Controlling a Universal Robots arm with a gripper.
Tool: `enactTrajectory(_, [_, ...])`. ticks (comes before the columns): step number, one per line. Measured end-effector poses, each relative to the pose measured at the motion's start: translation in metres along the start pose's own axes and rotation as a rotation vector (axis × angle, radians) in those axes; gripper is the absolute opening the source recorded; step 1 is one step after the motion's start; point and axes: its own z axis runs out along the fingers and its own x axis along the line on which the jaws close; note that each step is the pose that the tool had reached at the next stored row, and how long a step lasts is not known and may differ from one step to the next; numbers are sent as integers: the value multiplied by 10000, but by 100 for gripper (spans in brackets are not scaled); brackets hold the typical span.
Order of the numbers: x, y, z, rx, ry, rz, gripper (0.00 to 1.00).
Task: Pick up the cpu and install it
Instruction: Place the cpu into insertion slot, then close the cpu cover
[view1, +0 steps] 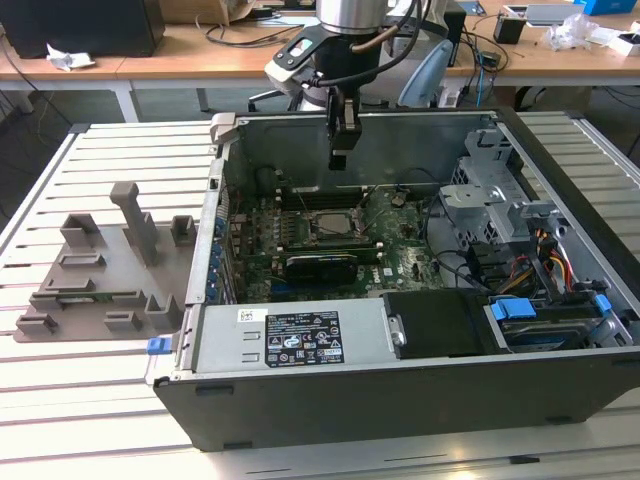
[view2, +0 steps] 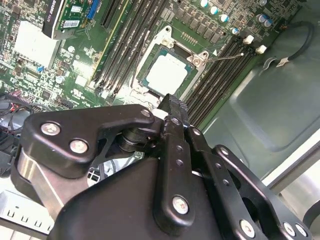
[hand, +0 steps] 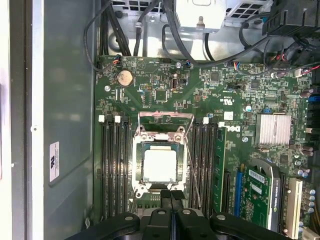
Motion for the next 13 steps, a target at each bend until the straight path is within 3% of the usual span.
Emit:
enactTrajectory(9, [0,2,0,0,2,-1,11])
enactTrajectory(13, [-3,127,-6,1,1,1,11])
